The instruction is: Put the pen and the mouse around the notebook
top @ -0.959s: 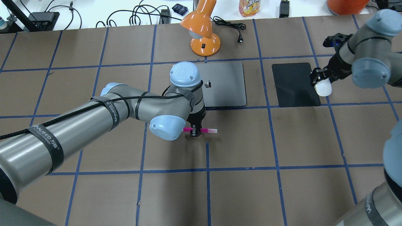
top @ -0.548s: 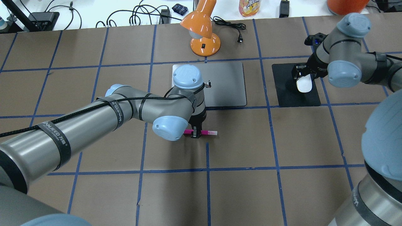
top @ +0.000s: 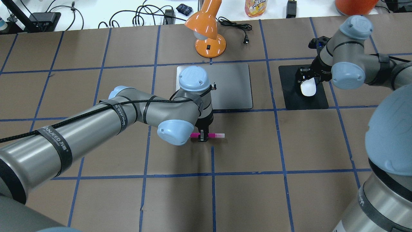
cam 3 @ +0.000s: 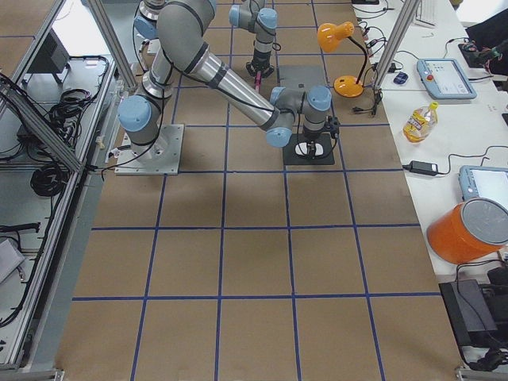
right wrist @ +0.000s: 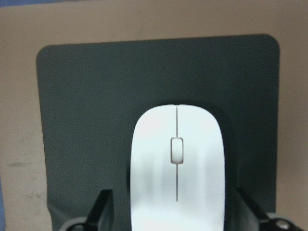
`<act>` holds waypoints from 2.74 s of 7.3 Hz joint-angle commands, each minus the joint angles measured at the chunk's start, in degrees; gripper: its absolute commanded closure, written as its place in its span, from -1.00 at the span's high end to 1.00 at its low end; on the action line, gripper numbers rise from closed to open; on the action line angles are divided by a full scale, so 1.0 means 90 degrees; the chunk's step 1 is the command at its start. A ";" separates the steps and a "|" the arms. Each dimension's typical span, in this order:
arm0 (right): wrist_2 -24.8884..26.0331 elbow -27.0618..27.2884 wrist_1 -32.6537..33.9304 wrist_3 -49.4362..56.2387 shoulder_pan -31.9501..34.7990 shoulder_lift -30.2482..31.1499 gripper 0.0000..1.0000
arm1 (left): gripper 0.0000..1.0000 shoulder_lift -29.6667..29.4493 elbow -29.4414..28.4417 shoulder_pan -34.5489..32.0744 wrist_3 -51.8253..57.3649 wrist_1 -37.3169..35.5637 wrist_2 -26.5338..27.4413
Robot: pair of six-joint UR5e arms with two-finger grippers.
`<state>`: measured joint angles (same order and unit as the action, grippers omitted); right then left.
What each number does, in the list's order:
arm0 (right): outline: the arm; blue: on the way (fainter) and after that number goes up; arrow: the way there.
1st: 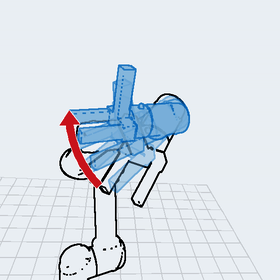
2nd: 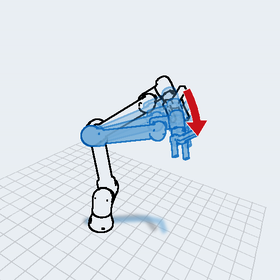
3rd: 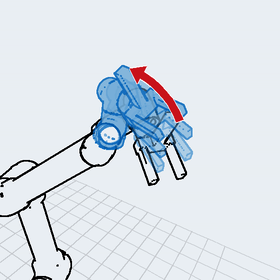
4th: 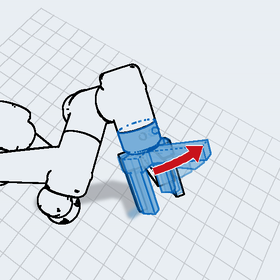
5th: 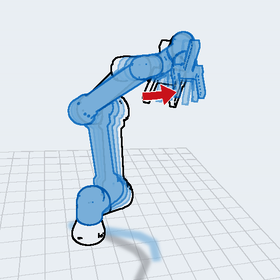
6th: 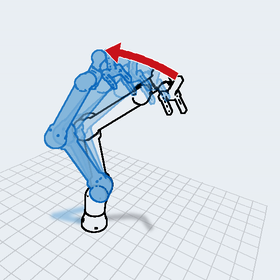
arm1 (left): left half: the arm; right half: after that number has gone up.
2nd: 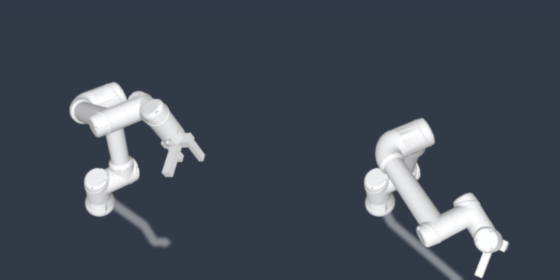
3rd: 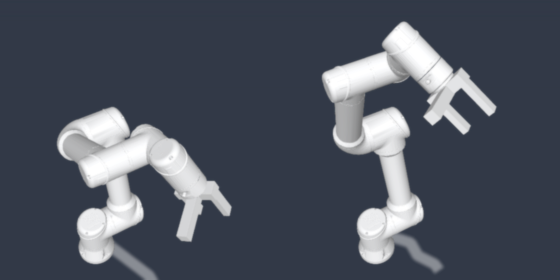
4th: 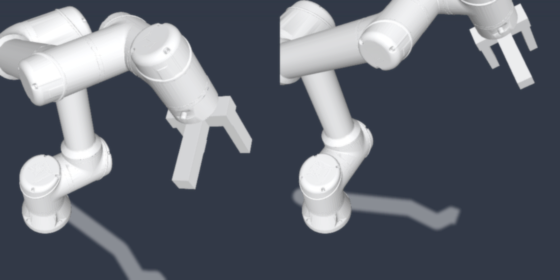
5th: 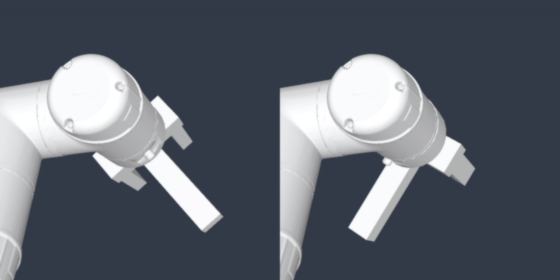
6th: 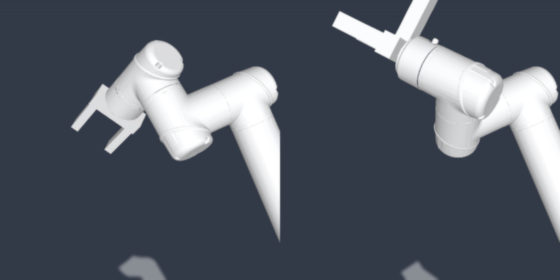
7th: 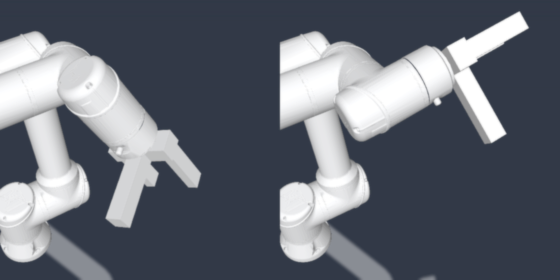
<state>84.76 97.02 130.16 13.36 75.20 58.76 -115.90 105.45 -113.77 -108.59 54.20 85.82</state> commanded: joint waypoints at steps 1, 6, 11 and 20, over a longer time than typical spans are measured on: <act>0.0142 -0.0193 -0.0649 -0.0078 0.0198 0.0498 1.00 | -0.32 0.0045 -0.0007 -0.0181 -0.0005 0.0003 0.0064; 0.0426 -0.0643 -0.2827 -0.1578 0.1096 0.2042 1.00 | 1.00 0.0492 -0.0017 0.0372 0.3143 -0.0251 0.0123; 0.0494 -0.0809 -0.3983 -0.2099 0.1740 0.3235 1.00 | 1.00 0.2307 -0.0745 0.2140 0.8336 0.2892 0.0152; 0.0426 -0.1014 -0.4150 -0.2041 0.1908 0.3286 1.00 | 1.00 0.2399 -0.2282 0.3061 1.2603 0.4049 0.0728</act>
<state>88.35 87.98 92.78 -5.02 92.40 88.44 -93.94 85.07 -86.17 5.15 93.55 92.23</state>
